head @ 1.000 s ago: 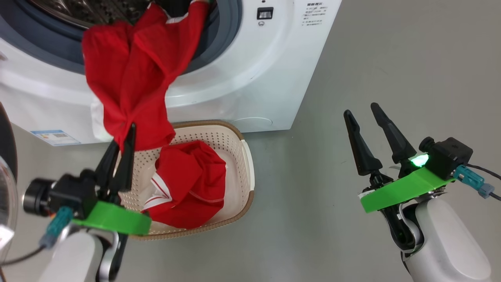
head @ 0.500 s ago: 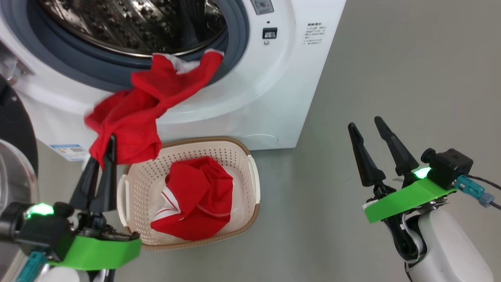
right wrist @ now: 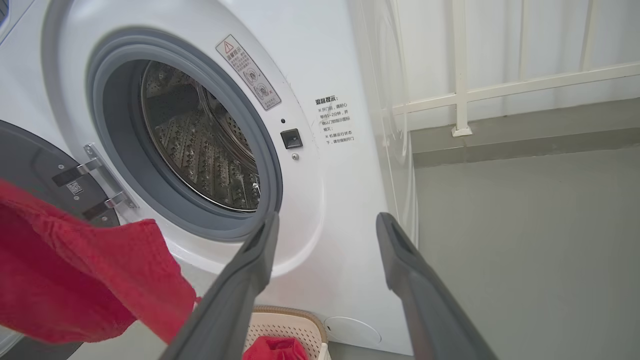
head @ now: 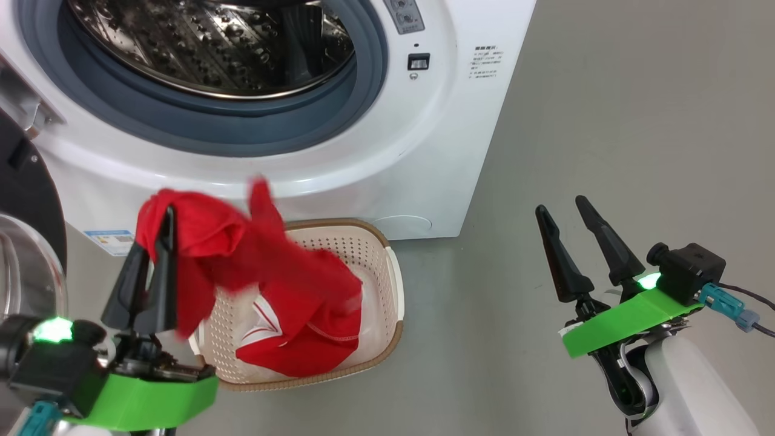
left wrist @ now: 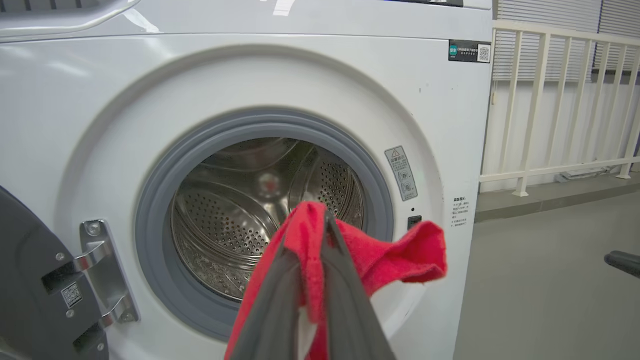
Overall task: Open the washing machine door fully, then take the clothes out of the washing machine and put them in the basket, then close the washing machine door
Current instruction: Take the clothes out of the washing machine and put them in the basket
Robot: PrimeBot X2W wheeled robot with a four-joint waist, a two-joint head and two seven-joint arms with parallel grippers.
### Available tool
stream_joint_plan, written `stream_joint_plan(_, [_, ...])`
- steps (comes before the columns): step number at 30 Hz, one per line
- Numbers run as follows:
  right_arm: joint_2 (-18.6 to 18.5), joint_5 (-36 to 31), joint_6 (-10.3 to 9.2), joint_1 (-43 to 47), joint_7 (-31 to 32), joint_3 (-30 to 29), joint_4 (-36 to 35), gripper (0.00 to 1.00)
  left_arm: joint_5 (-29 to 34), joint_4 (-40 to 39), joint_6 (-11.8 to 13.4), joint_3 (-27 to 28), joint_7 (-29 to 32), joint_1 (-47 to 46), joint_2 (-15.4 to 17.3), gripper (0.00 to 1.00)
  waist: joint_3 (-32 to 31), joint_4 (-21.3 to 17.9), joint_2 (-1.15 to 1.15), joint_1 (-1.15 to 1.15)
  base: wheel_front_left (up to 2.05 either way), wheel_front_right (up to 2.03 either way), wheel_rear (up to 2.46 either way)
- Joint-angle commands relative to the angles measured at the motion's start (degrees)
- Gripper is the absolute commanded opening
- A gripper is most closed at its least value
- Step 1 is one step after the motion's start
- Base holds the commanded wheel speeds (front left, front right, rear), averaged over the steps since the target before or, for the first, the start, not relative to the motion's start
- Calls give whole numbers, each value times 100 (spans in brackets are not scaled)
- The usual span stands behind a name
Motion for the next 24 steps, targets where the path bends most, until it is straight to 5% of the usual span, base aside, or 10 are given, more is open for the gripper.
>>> stream_joint_plan(1, [4,51,9,52,-27,87,-142,100,-101,16,-29,197,46,-36,128,0,26,-3,0,0,0,0,0])
stream_joint_plan(24, [54,71,9,-122,-27,137,-114,100,-667,3097,-946,-362,14,-1058,-319,0,305,-225,0,0,0,0,0])
